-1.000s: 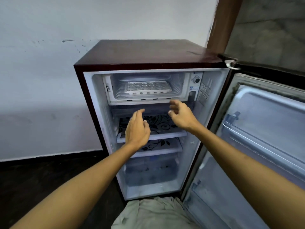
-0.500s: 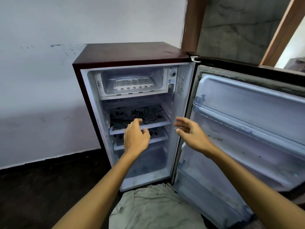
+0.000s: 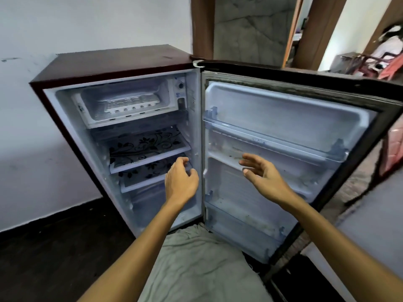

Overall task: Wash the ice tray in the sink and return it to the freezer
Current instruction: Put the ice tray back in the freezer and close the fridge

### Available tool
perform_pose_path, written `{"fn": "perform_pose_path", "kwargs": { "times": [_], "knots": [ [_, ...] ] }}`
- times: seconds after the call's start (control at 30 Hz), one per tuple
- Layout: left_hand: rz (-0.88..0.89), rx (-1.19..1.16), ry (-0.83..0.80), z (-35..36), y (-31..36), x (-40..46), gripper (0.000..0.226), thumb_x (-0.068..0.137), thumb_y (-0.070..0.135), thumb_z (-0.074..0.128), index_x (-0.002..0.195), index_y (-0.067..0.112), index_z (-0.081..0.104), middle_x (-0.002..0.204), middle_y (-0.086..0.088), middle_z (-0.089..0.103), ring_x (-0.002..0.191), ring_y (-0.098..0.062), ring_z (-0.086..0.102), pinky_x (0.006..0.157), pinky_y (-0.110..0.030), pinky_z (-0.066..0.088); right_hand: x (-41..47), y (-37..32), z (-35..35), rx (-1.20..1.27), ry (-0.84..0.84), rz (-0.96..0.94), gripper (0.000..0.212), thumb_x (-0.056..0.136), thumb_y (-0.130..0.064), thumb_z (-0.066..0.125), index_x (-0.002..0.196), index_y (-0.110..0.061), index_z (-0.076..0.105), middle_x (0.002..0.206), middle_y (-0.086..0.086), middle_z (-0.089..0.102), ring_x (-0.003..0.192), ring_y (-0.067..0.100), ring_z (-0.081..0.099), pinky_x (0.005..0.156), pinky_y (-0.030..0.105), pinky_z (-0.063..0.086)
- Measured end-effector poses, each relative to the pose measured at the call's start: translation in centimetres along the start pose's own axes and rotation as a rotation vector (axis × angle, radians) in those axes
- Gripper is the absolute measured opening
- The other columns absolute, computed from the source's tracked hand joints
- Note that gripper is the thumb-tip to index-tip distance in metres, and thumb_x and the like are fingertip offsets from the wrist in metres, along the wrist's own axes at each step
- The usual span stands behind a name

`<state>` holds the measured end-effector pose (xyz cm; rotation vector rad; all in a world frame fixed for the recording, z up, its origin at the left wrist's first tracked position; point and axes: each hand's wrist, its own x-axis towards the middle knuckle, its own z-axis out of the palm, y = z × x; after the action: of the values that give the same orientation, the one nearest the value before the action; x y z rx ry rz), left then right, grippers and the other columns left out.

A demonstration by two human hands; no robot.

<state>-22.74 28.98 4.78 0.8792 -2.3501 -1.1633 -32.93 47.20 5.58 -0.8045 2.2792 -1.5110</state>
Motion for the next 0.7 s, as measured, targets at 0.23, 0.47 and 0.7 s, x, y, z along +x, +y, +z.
{"fn": "perform_pose_path", "kwargs": {
  "times": [0.23, 0.47, 0.7],
  "knots": [
    [0.024, -0.015, -0.095, 6.5, 4.2, -3.6, 0.038, 0.095, 0.018, 0.050, 0.132, 0.012, 0.046, 0.138, -0.007, 0.051, 0.125, -0.026, 0.048, 0.107, -0.049, 0.036, -3.2, 3.0, -7.0, 0.021, 0.094, 0.055, 0.042, 0.094, -0.006, 0.051, 0.136, -0.012, 0.043, 0.123, 0.002, 0.057, 0.117, 0.016, 0.054, 0.095, 0.026, 0.043],
    [0.010, -0.033, -0.098, 9.9, 7.0, -5.7, 0.039, 0.094, 0.016, 0.050, 0.133, 0.011, 0.046, 0.139, -0.007, 0.050, 0.126, -0.028, 0.047, 0.106, -0.048, 0.037, -4.0, 4.4, -12.1, -0.013, 0.247, 0.011, 0.041, 0.093, 0.001, 0.050, 0.133, -0.006, 0.046, 0.129, 0.007, 0.055, 0.116, 0.014, 0.051, 0.097, 0.022, 0.039],
    [0.001, -0.052, -0.070, 11.5, 8.6, -7.2, 0.038, 0.093, 0.014, 0.051, 0.131, 0.011, 0.048, 0.137, -0.007, 0.052, 0.125, -0.026, 0.048, 0.105, -0.047, 0.039, -3.5, 5.2, -14.7, -0.145, 0.280, -0.013, 0.044, 0.094, -0.007, 0.049, 0.137, -0.012, 0.044, 0.139, 0.001, 0.048, 0.130, 0.012, 0.042, 0.105, 0.024, 0.031]
  ]
}}
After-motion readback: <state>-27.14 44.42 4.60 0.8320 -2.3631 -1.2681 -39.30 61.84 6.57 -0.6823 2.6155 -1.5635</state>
